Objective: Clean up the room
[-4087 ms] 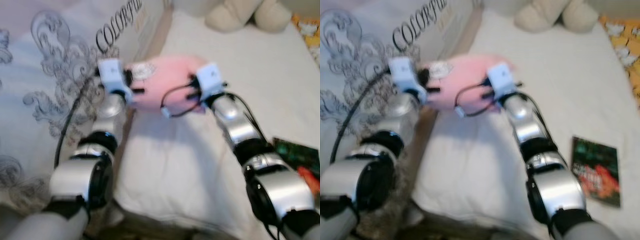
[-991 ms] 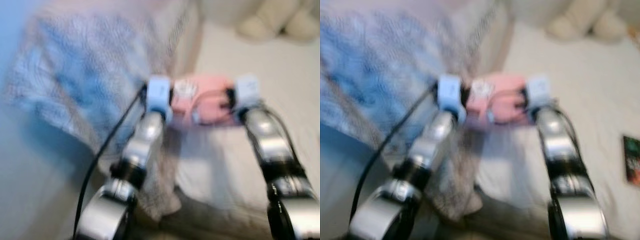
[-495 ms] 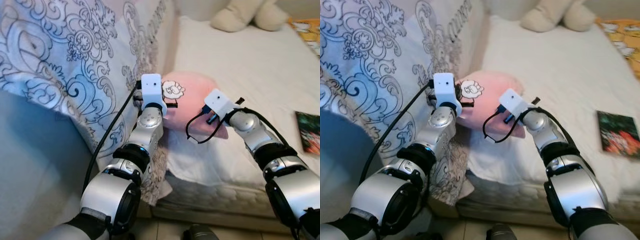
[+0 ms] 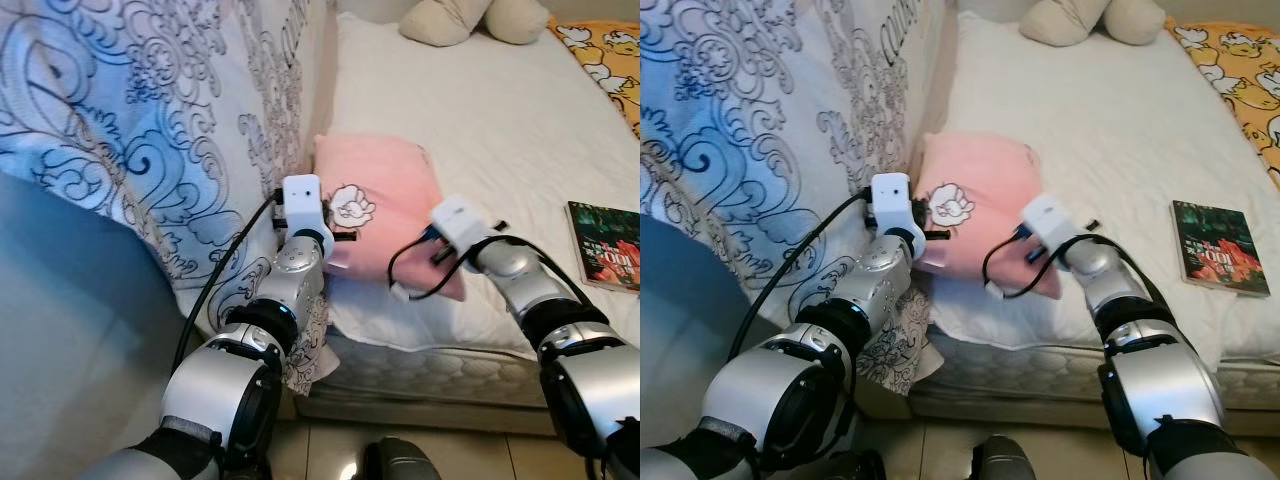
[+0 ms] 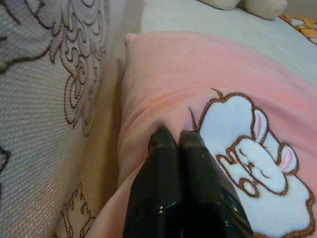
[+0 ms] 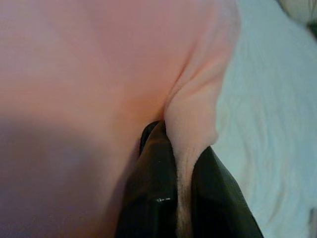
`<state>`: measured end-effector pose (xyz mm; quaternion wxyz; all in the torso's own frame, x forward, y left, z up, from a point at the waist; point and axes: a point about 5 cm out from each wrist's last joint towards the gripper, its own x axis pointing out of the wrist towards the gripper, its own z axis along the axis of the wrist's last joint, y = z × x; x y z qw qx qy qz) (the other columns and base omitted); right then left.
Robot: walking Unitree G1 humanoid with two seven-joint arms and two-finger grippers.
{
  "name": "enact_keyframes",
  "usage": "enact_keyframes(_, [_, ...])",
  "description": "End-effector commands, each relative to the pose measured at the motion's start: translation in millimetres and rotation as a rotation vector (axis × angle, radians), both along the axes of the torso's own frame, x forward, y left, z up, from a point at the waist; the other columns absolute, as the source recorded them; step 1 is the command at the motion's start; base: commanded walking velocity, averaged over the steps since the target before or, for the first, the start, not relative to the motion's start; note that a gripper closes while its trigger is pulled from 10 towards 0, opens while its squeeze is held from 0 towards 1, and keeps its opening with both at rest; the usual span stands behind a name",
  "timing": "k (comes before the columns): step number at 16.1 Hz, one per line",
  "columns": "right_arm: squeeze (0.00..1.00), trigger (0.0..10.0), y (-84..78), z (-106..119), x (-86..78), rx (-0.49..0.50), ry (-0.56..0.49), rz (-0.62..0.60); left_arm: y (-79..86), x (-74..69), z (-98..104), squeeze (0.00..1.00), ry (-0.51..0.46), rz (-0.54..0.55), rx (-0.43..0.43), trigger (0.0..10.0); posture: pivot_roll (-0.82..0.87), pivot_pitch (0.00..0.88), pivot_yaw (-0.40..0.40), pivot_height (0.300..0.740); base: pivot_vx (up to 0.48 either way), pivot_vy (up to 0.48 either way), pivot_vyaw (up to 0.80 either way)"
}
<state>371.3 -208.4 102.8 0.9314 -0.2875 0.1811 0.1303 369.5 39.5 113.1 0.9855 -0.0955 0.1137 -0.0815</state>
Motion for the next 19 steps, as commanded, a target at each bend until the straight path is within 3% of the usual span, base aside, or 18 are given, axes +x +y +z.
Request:
enact_keyframes(1, [0.00, 10.0, -24.1, -1.6, -4.6, 0.031, 0.040, -0.113, -107.0, -60.6, -18.6, 0.00, 0.171, -0.168, -0.212, 10.0, -0.18, 0.155, 0.021, 0.735, 0.000, 0.000, 0.00])
enact_keyframes(2, [1.00, 10.0, -24.9, -2.6, -4.8, 0.062, 0.052, -0.141, -105.8, -56.5, -14.3, 0.95, 0.165, -0.163, -0.221, 10.0, -0.18, 0.153, 0.027, 0.735, 0.000, 0.000, 0.00])
enact_keyframes(3, [1.00, 10.0, -25.2, -2.7, -4.8, 0.067, 0.053, -0.148, -106.6, -55.5, -12.2, 1.00, 0.163, -0.166, -0.231, 10.0, -0.18, 0.153, 0.027, 0.735, 0.000, 0.000, 0.00])
enact_keyframes(5, [1.00, 10.0, -29.0, 0.8, -3.7, 0.111, 0.041, -0.186, -116.3, -55.6, 0.5, 1.00, 0.105, -0.220, -0.246, 10.0, -0.17, 0.146, 0.017, 0.735, 0.000, 0.000, 0.00])
enact_keyframes(7, [1.00, 10.0, -30.5, 4.6, -2.5, 0.124, 0.034, -0.177, -115.1, -52.7, 8.2, 1.00, 0.057, -0.242, -0.262, 10.0, -0.17, 0.143, 0.014, 0.735, 0.000, 0.000, 0.00])
enact_keyframes(11, [1.00, 10.0, -42.2, 15.9, -0.8, 0.105, -0.068, -0.229, -81.3, -37.9, 20.8, 1.00, -0.101, -0.233, -0.225, 10.0, -0.14, 0.102, 0.008, 0.735, 0.000, 0.000, 0.00])
enact_keyframes(12, [1.00, 10.0, -39.2, 42.0, 6.5, 0.198, -0.315, -0.276, -46.4, -35.3, 66.0, 1.00, -0.454, -0.238, -0.083, 10.0, -0.12, 0.051, 0.009, 0.735, 0.000, 0.000, 0.00])
enact_keyframes(14, [1.00, 10.0, -39.0, 49.7, 2.3, 0.253, -0.447, -0.318, -33.8, -45.4, 86.2, 1.00, -0.590, -0.256, -0.030, 10.0, -0.10, 0.024, 0.015, 0.735, 0.000, 0.000, 0.00])
enact_keyframes(15, [1.00, 10.0, -39.2, 47.2, -12.7, 0.301, -0.557, -0.389, -20.3, -55.0, 87.1, 1.00, -0.627, -0.275, 0.016, 10.0, -0.09, 0.000, 0.016, 0.735, 0.000, 0.000, 0.00])
enact_keyframes(17, [1.00, 10.0, -27.4, 35.8, -40.0, 0.361, -0.615, -0.437, 3.0, -57.3, 61.0, 1.00, -0.539, -0.241, 0.071, 10.0, -0.09, 0.000, 0.029, 0.735, 0.000, 0.000, 0.00])
enact_keyframes(18, [1.00, 10.0, -14.6, 23.4, -58.4, 0.436, -0.598, -0.470, 23.9, -57.0, 36.9, 1.00, -0.441, -0.182, 0.098, 10.0, -0.10, 0.000, 0.036, 0.735, 0.000, 0.000, 0.00])
enact_keyframes(19, [1.00, 10.0, -4.5, 14.2, -64.9, 0.467, -0.561, -0.451, 32.4, -58.2, 28.1, 1.00, -0.415, -0.167, 0.121, 10.0, -0.10, 0.000, 0.036, 0.735, 0.000, -0.360, 0.00])
